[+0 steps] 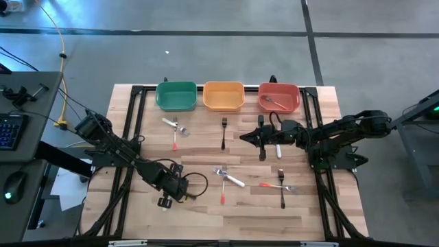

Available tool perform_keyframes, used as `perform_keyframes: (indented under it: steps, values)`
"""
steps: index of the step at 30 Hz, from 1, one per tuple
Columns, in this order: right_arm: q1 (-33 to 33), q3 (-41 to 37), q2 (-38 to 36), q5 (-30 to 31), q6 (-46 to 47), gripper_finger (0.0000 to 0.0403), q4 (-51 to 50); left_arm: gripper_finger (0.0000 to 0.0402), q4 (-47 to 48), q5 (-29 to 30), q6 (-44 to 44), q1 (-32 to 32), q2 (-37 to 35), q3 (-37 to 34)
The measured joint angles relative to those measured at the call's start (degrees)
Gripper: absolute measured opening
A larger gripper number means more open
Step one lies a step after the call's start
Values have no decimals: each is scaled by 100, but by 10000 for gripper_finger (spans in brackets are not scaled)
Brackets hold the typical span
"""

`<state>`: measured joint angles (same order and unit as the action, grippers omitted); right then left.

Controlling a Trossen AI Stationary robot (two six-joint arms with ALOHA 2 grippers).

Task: Sort silverware by color (type)
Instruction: Put the black fork into the green bin

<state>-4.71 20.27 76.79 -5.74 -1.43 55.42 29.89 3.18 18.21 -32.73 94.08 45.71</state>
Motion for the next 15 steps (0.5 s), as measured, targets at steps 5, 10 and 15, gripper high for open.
perform_keyframes:
  steps: [5,10,15]
  values:
    - [-15,0,0,0,-153,0,0,8,49,-541,-541,352,-131,-13]
    - [-15,0,0,0,-455,0,10,4,135,-571,-627,851,-668,-40]
    - [-15,22,-11,-15,-950,0,11,3,382,-545,-500,1521,-1471,-35]
